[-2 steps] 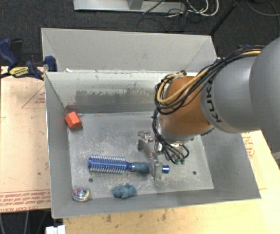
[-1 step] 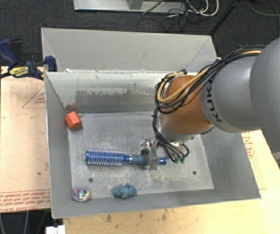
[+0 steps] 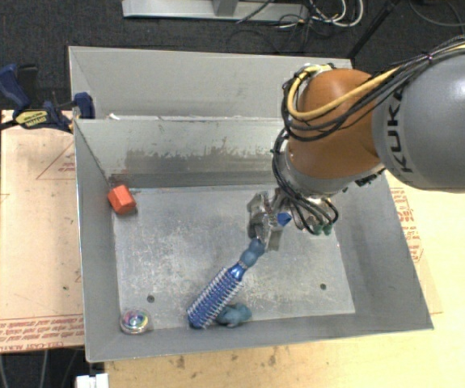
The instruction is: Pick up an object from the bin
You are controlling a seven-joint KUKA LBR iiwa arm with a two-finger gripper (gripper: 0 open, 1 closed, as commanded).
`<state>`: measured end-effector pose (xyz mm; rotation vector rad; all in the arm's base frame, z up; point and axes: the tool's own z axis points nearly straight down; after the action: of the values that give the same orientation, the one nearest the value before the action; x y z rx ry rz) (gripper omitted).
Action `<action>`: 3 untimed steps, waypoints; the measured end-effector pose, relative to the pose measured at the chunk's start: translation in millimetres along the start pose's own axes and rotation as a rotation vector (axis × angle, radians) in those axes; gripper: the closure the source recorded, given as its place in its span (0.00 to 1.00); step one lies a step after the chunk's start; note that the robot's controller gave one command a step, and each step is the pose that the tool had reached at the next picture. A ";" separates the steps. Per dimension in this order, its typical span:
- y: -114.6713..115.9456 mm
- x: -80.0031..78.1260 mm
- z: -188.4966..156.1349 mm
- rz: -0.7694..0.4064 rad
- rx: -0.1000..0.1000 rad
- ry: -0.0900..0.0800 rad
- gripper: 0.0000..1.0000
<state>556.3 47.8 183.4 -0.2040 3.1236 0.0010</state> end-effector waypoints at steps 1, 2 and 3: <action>0.1 1.9 4.6 0.000 -0.001 0.008 0.00; -14.5 21.2 -74.1 0.057 0.000 0.001 0.00; -44.0 13.9 36.5 -0.250 -0.003 0.015 0.00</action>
Offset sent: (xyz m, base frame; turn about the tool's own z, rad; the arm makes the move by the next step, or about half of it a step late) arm 0.0000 0.0000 0.0000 0.0000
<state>548.6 2.3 146.8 -0.5953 3.0887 0.0021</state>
